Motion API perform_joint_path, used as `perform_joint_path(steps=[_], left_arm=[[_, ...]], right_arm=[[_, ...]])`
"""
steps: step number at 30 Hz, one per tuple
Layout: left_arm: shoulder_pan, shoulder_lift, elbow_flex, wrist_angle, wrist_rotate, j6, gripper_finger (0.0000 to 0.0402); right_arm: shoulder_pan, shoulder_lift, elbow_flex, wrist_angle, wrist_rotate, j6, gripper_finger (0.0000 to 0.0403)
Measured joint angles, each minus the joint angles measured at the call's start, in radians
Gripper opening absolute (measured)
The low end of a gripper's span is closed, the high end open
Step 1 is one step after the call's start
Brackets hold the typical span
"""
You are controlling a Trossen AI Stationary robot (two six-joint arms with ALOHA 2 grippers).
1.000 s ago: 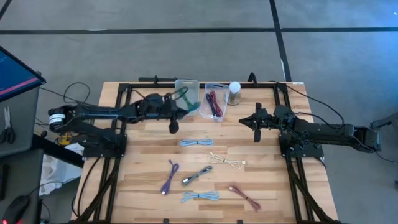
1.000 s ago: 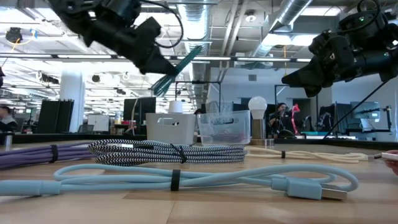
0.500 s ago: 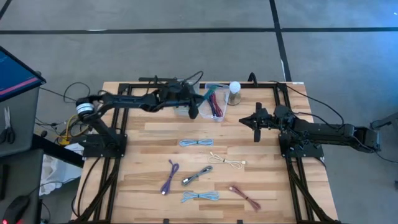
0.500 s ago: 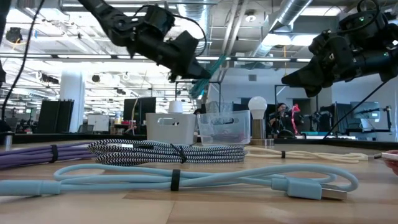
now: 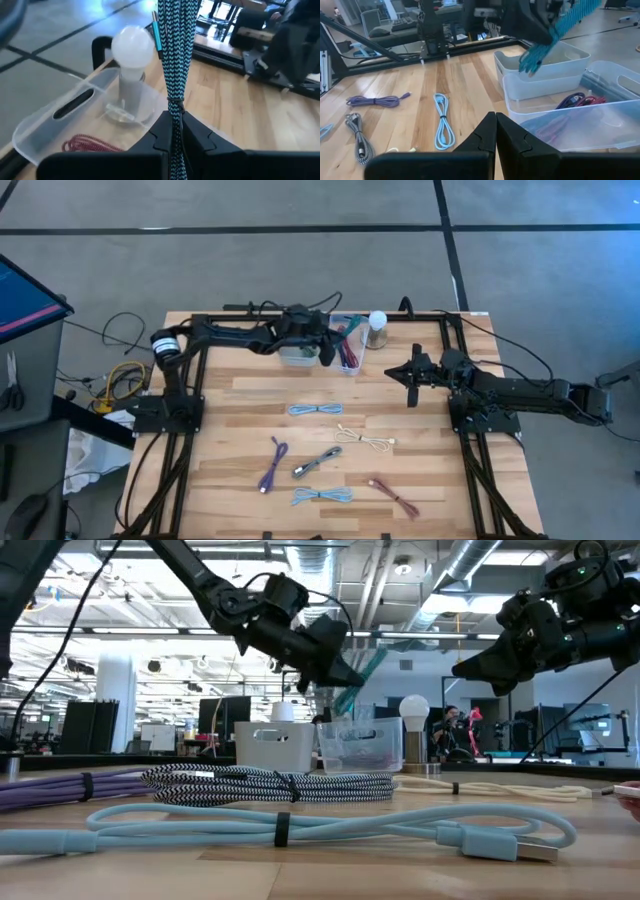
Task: Pick & Place USB Port
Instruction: Put the braided blue charger cable into the transparent bin
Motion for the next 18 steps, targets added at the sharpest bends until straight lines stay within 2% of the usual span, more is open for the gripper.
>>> perform_joint_path(steps=[18], left_arm=[[0.024,0.118,0.000,0.045,0.000,-0.078,0.0016]], right_arm=[[0.000,0.000,0.000,0.000,0.000,0.000,0.0001]])
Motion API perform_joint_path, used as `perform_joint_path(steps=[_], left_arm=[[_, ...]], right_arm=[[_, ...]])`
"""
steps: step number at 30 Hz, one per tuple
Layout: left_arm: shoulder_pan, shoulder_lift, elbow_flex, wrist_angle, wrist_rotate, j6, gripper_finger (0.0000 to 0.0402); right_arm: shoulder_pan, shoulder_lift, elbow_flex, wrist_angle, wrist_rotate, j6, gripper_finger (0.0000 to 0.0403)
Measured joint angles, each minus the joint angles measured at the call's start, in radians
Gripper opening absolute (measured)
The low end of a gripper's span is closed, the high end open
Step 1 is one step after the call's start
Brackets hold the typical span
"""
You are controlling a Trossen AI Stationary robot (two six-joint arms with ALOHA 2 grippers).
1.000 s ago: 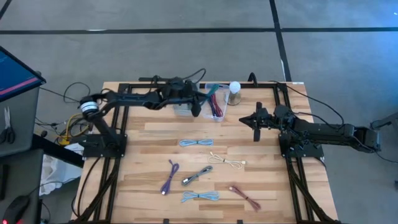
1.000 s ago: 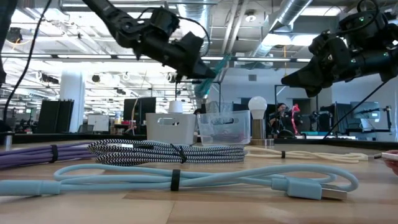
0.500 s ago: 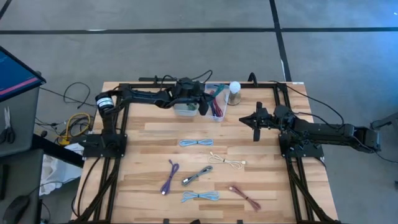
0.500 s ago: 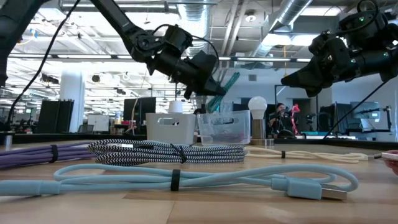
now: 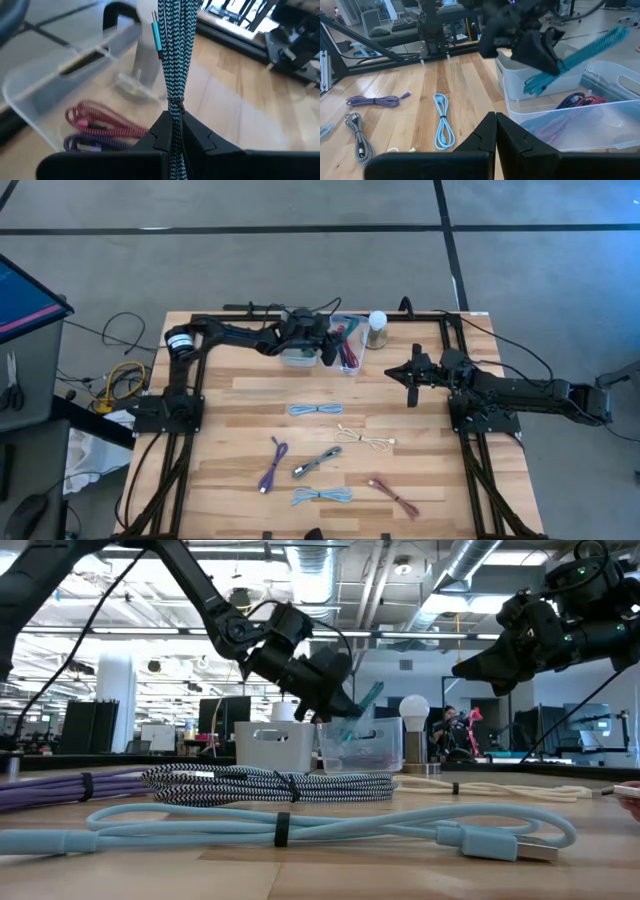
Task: Pick & Place USB Port
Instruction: Put the braided blue charger cable into the transparent bin, then put the light blue charger cable into the white bin
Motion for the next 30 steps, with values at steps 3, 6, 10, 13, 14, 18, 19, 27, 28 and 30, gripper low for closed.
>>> perform_joint_path(steps=[3,6,10,13,14,18,19,27,28,30], left_arm=[[0.004,0.027,0.000,-0.002,0.000,-0.019,0.0016],[0.006,0.041,0.001,0.006,0.001,-0.027,0.0016],[0.005,0.045,0.001,0.030,-0.026,-0.030,0.0032],[0.006,0.047,0.000,0.066,-0.034,-0.031,0.0065],[0.006,0.047,0.000,0.074,-0.047,-0.031,0.0075],[0.004,0.047,0.000,0.077,-0.050,-0.030,0.0104],[0.004,0.047,0.000,0.080,-0.050,-0.030,0.0109],[0.004,-0.022,-0.002,0.073,0.015,0.117,0.0120],[0.003,-0.051,-0.002,0.056,0.040,0.153,0.0117],[0.000,-0.122,-0.002,-0.027,0.084,0.223,0.0110]], right_arm=[[0.000,0.000,0.000,0.000,0.000,0.000,0.0001],[0.000,0.000,0.000,0.000,0.000,0.000,0.0001],[0.000,0.000,0.000,0.000,0.000,0.000,0.0001],[0.000,0.000,0.000,-0.001,0.000,0.000,0.0001],[0.000,0.000,0.000,-0.001,0.000,0.000,0.0001],[0.000,0.000,0.000,-0.003,0.000,0.000,0.0001],[0.000,0.000,0.000,-0.003,0.000,0.000,0.0001],[0.001,0.000,0.000,-0.007,-0.001,0.001,0.0001],[0.000,0.000,0.000,-0.008,-0.002,0.001,0.0001],[0.001,0.000,0.000,-0.008,-0.004,0.001,0.0001]])
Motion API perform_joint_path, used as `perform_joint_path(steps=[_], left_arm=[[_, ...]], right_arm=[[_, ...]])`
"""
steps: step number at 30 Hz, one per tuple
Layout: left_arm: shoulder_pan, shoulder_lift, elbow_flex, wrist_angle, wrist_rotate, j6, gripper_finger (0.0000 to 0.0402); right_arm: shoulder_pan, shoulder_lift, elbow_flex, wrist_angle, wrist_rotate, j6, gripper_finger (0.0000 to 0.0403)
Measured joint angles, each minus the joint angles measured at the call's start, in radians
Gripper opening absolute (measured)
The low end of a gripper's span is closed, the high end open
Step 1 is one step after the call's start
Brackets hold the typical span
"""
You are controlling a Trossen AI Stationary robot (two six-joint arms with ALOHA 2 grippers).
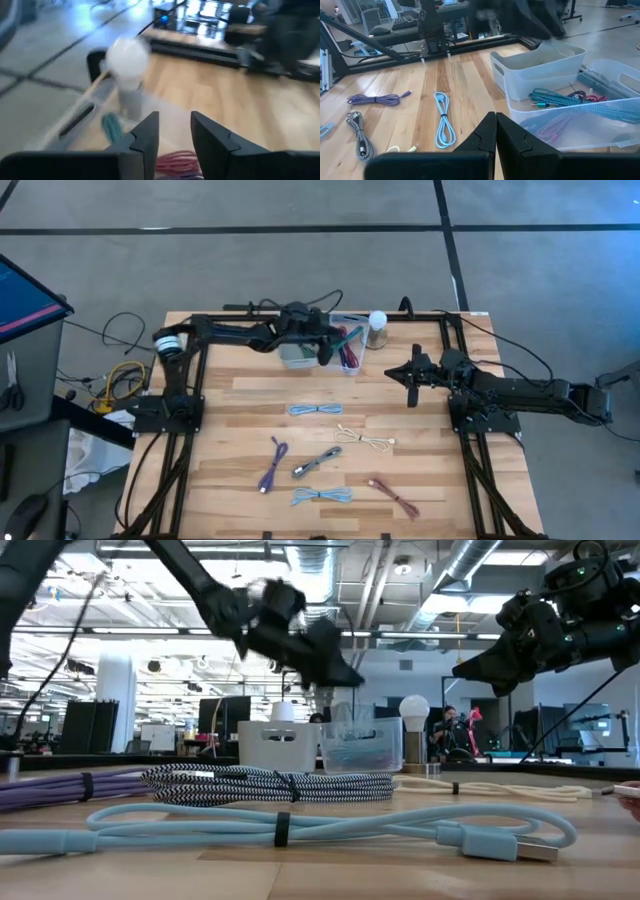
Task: Pick & Place USB Port
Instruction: Put the light blue charger cable into the white bin
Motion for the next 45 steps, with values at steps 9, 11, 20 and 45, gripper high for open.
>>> perform_joint_path(steps=[9,11,20,45], left_arm=[[-0.027,-0.336,0.000,-0.553,0.016,0.151,0.0086],[-0.049,-0.388,0.000,-0.652,0.017,0.179,0.0086],[-0.224,-0.464,0.000,-0.795,-0.037,0.364,0.0107],[-0.356,-0.080,-0.001,-0.874,-0.315,0.328,0.0177]], right_arm=[[0.001,0.000,0.000,-0.002,-0.001,0.000,0.0001],[0.001,0.000,0.000,-0.002,-0.001,0.000,0.0001],[0.001,0.000,0.000,0.000,-0.001,0.000,0.0001],[0.001,0.000,0.000,0.000,-0.001,0.000,0.0001]])
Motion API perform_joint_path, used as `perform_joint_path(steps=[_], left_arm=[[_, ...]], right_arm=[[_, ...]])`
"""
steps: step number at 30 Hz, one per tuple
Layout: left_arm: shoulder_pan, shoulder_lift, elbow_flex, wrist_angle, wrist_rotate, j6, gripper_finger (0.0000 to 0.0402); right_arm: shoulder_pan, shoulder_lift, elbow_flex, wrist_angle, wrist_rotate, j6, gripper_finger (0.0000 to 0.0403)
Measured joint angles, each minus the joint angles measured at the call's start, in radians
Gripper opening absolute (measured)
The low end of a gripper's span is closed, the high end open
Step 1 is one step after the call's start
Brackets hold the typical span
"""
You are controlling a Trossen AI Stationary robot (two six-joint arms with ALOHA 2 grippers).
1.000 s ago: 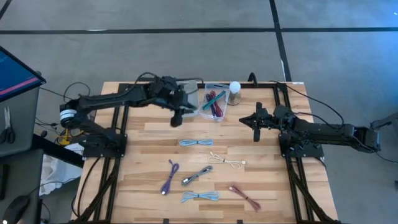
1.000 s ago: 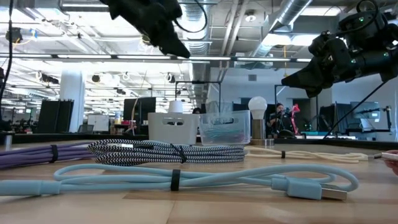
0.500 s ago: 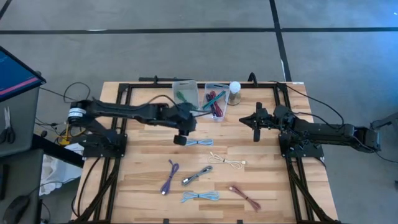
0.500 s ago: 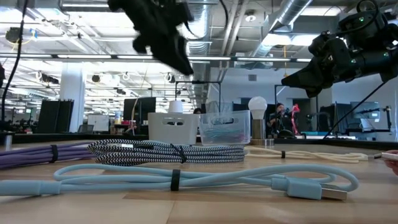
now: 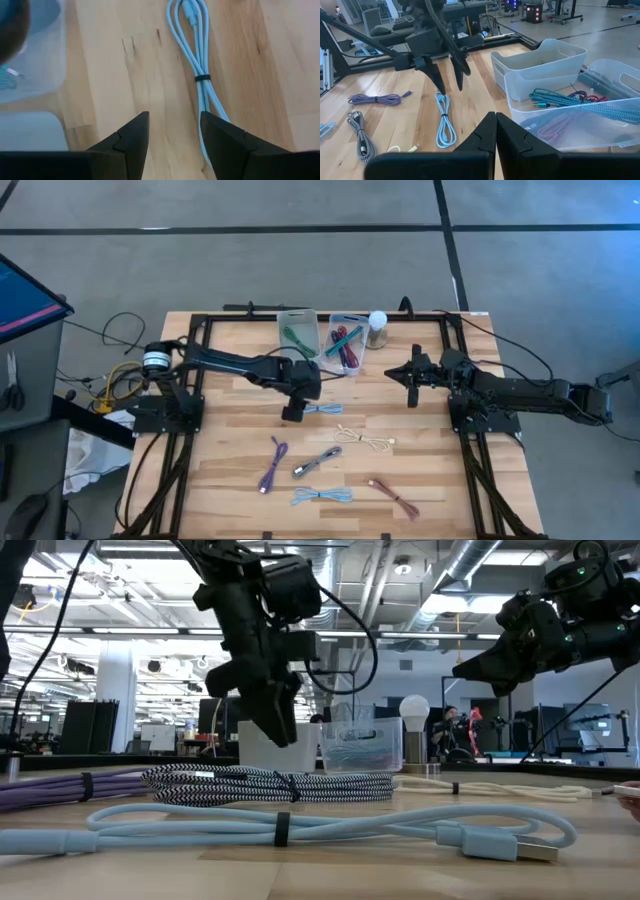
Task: Pick & Place USB Port
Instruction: Put the light blue charger cable into the white bin
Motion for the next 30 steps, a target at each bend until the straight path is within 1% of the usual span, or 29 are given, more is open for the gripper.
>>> perform_joint_path(steps=[2,7,12,15,19,24,30], left_arm=[[0.000,0.010,0.000,0.003,0.005,-0.007,0.0176],[0.004,0.023,0.000,0.007,0.124,-0.056,0.0175],[0.002,0.023,0.001,0.007,0.130,-0.072,0.0175],[0.001,0.023,-0.005,0.018,0.158,-0.088,0.0175],[0.001,0.023,-0.049,0.072,0.167,-0.131,0.0175],[0.001,0.023,-0.129,0.179,0.156,-0.165,0.0175],[0.001,0.022,-0.172,0.219,0.156,-0.210,0.0174]], right_arm=[[0.000,0.000,0.000,0.000,0.000,0.000,0.0001],[0.000,0.000,0.000,0.000,0.000,0.000,0.0001],[0.000,0.000,0.000,0.000,0.000,0.000,0.0001],[0.000,0.000,0.000,0.000,0.000,0.000,0.0001],[0.000,0.000,0.000,0.000,0.000,0.000,0.0001],[0.000,0.000,0.000,0.000,0.000,0.000,0.0001],[0.000,0.000,0.000,0.000,0.000,0.000,0.0001]])
